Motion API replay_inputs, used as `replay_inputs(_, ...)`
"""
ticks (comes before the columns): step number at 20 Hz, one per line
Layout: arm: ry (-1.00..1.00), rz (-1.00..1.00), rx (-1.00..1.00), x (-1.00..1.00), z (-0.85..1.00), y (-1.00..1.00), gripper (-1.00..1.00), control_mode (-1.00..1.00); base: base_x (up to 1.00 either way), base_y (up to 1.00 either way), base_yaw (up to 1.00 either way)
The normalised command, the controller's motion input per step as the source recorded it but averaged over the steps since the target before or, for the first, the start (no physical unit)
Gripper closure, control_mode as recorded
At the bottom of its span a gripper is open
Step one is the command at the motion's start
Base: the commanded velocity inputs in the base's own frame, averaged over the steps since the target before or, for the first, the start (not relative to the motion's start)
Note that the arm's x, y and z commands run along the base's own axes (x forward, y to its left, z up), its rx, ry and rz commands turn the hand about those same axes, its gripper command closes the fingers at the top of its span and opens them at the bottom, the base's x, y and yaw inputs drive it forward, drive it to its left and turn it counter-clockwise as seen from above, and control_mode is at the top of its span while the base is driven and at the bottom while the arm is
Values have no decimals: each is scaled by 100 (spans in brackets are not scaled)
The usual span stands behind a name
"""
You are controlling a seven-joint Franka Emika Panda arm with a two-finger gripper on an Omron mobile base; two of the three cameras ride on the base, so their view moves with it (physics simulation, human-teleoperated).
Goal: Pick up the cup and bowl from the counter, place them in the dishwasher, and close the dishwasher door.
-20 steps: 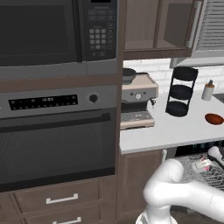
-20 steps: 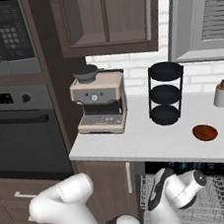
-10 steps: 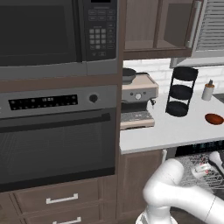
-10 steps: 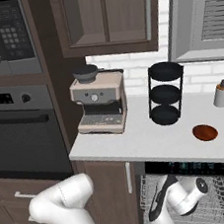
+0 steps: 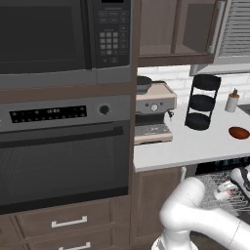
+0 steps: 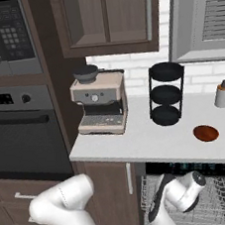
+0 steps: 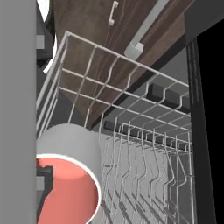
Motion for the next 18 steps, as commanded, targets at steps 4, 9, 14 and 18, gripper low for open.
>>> replay_inputs(4,15,-9,-33,14,7,-16,-100,-100,0,0,0)
replay_inputs(9,6,-21,-22,13,18,-16,-100,-100,0,0,0)
replay_inputs(14,0,-16,-1,0,90,-34,-100,-100,0,0,0)
replay_inputs(18,0,-13,-3,0,100,-43,-100,-100,0,0,0)
